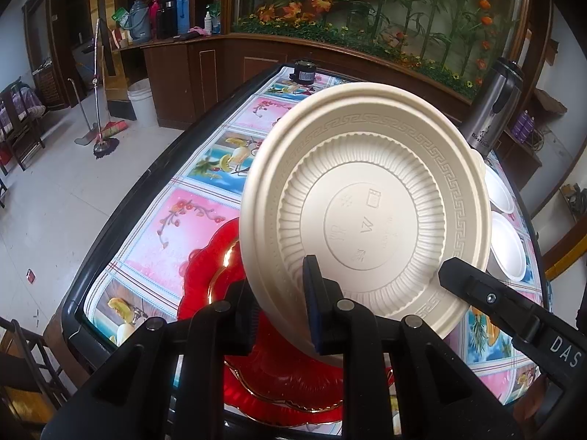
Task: Organize plates and bowls
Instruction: 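Lower the held beige bowl onto the red plate stack with both grippers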
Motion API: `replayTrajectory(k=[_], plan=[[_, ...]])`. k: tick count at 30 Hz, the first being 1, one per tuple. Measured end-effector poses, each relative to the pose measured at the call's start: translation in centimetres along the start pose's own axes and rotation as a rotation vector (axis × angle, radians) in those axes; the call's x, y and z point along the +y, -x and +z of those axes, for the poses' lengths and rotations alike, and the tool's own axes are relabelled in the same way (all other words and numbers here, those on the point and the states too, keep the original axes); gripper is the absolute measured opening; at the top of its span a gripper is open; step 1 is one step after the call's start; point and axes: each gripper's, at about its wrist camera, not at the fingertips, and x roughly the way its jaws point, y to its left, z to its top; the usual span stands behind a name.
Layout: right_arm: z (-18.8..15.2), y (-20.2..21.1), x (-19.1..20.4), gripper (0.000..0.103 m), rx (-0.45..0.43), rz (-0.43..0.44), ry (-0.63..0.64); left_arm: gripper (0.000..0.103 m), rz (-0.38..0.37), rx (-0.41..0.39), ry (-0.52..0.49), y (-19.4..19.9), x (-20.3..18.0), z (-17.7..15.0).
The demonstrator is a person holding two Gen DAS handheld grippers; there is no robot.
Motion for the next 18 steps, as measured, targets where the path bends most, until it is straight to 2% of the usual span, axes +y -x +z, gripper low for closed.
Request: replayTrajectory(k=[18], plan=[[-1.8, 0.6, 0.6, 0.013, 0.015, 0.021, 0.015, 0.019, -0.022, 0.007, 0.018, 1.5, 1.1, -2.1]])
